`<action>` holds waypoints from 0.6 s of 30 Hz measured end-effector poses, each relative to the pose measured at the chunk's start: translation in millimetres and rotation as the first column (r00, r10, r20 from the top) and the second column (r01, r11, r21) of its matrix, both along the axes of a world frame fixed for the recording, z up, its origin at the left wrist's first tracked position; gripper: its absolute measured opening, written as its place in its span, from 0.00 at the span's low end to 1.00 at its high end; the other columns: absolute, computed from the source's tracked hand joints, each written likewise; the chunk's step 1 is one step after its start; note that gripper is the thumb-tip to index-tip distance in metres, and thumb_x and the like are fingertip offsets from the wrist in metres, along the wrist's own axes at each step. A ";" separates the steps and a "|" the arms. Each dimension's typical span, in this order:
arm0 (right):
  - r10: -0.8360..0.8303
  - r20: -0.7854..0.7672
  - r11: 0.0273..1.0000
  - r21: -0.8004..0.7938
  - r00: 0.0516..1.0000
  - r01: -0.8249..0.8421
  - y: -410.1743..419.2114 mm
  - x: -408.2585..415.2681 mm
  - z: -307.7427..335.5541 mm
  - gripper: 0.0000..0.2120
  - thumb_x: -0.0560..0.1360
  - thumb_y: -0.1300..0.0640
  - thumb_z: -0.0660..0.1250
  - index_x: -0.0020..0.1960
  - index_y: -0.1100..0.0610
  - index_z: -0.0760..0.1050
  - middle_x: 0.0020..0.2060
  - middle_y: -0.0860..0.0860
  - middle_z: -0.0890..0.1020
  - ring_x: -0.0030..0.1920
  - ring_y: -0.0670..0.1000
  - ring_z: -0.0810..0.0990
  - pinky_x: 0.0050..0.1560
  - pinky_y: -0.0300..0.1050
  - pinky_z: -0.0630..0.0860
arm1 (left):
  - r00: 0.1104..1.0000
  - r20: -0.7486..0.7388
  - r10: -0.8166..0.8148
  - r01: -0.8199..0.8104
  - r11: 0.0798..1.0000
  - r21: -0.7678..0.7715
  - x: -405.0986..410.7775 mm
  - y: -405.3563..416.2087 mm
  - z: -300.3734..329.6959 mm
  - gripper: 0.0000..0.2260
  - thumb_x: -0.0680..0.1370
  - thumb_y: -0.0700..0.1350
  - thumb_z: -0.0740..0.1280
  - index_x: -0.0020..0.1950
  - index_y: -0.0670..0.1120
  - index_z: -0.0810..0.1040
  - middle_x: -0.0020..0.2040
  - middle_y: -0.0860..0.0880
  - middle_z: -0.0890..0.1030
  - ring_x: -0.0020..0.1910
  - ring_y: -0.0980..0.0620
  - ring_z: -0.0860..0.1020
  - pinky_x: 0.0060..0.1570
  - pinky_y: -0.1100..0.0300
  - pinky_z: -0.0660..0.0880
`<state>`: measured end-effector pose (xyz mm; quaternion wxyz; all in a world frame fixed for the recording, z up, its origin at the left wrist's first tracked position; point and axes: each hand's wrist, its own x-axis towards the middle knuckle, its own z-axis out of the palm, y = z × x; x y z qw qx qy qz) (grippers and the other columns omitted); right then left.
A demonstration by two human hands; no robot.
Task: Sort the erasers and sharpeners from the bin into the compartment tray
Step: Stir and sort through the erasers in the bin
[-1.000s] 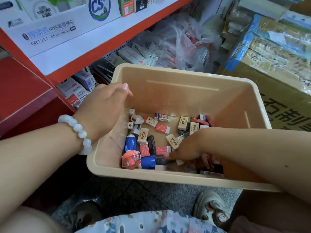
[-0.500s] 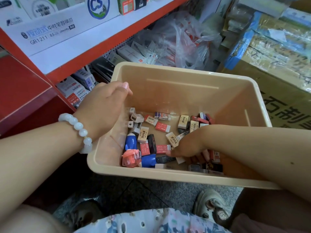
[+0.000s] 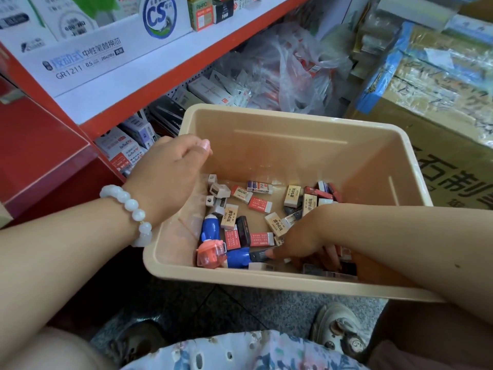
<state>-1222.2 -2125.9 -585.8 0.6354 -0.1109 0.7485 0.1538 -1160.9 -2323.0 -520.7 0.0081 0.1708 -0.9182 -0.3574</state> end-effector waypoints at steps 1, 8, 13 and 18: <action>-0.020 0.001 1.000 0.004 1.000 0.020 -0.1 0.8 -0.2 0.39 0.76 0.31 0.47 0.70 0.63 0.64 0.63 0.67 0.73 0.56 0.65 0.78 0.53 0.54 0.78 | 1.000 0.003 -0.001 0.001 1.000 -0.002 -0.1 -0.1 -0.3 0.14 0.81 0.55 0.54 0.54 0.53 0.78 0.58 0.48 0.73 0.53 0.52 0.71 0.51 0.59 0.62; 0.289 -0.070 0.957 -0.002 0.955 -0.290 8.6 -1.8 -10.4 0.25 0.80 0.43 0.54 0.57 0.66 0.72 0.51 0.62 0.82 0.45 0.60 0.85 0.52 0.50 0.79 | 1.000 0.002 -0.002 0.002 1.000 0.003 -1.3 -0.7 -0.3 0.14 0.80 0.55 0.56 0.53 0.52 0.78 0.56 0.48 0.73 0.52 0.52 0.72 0.50 0.59 0.62; 0.270 -0.013 0.960 -0.068 0.963 -0.270 17.9 -9.8 -20.7 0.15 0.76 0.53 0.66 0.54 0.65 0.77 0.46 0.59 0.83 0.47 0.58 0.84 0.55 0.53 0.79 | 1.000 -0.006 0.000 0.000 1.000 0.004 -1.6 -0.8 -0.8 0.14 0.80 0.55 0.55 0.54 0.52 0.78 0.57 0.48 0.73 0.51 0.52 0.71 0.50 0.59 0.62; 0.038 -0.030 0.976 -0.212 0.999 -0.044 13.2 -15.0 -3.5 0.05 0.75 0.60 0.67 0.49 0.58 0.80 0.32 0.50 0.82 0.27 0.49 0.81 0.35 0.42 0.81 | 1.000 -0.019 0.000 0.000 1.000 0.000 -2.5 -1.3 -2.6 0.14 0.81 0.54 0.55 0.54 0.52 0.78 0.58 0.48 0.73 0.53 0.51 0.71 0.51 0.59 0.62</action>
